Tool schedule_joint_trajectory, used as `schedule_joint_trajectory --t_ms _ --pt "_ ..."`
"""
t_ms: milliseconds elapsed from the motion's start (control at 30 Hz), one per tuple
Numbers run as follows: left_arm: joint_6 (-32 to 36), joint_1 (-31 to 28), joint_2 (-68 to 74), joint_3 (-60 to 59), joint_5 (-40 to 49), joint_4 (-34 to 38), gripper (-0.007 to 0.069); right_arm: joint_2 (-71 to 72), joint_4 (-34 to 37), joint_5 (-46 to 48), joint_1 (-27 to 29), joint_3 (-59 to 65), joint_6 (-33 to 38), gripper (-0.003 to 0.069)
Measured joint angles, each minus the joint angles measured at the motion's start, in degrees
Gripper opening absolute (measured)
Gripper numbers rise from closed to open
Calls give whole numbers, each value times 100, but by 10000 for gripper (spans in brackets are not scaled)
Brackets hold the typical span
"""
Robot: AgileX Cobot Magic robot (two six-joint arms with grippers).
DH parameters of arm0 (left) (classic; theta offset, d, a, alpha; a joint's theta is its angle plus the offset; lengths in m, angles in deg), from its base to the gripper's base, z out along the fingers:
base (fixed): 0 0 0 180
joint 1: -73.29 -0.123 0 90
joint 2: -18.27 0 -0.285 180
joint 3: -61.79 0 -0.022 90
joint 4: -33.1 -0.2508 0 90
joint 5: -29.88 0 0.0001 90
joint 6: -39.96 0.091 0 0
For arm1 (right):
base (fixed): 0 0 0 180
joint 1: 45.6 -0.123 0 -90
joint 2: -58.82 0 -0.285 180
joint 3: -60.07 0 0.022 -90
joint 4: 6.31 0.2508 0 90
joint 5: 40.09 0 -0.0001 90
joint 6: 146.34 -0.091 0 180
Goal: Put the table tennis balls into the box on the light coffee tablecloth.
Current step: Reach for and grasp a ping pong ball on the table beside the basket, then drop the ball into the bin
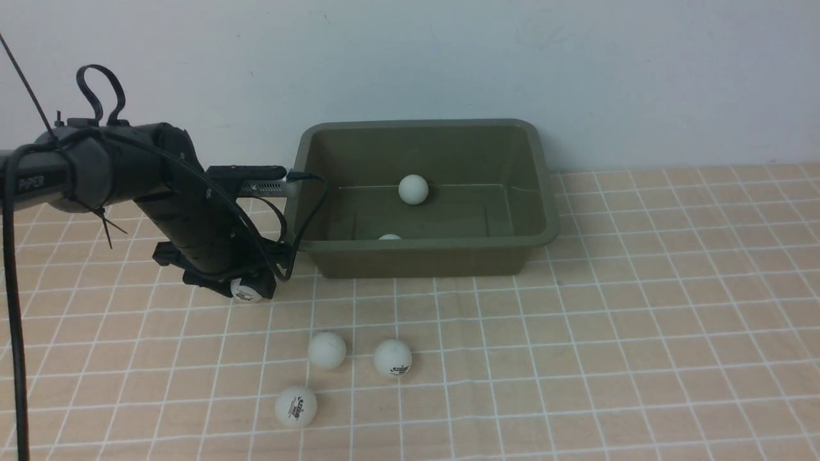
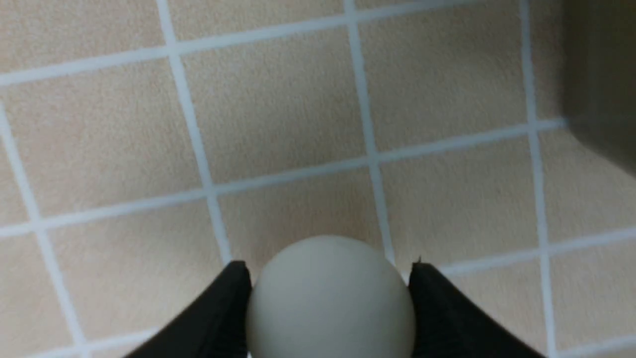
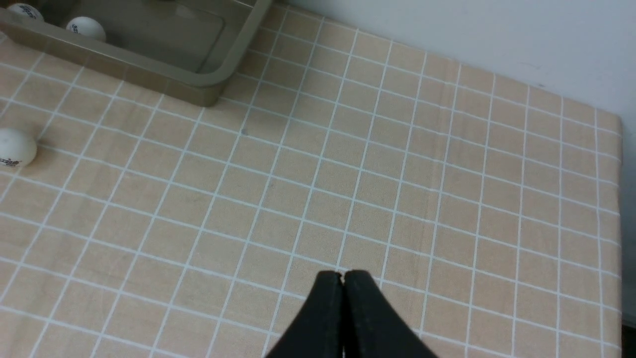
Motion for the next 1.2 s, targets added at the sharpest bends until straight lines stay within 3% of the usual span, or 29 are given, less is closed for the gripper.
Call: schedule_joint_trajectory --t_ms 233,367,567,800,1033,1200 --pt "-22 0 -265 1165 1332 -226 322 0 5 0 0 0 0 -17" --pt "-18 43 -316 2009 1880 214 322 0 4 0 0 0 0 -17" --pt "642 559 -263 2495 1644 798 322 0 17 0 0 0 0 -17" --pt "780 934 253 2535 739 854 322 0 76 108 0 0 0 -17" --pt "807 942 606 2535 384 797 421 0 172 153 0 0 42 -17" --pt "836 949 607 2651 604 601 449 0 178 153 0 0 42 -17"
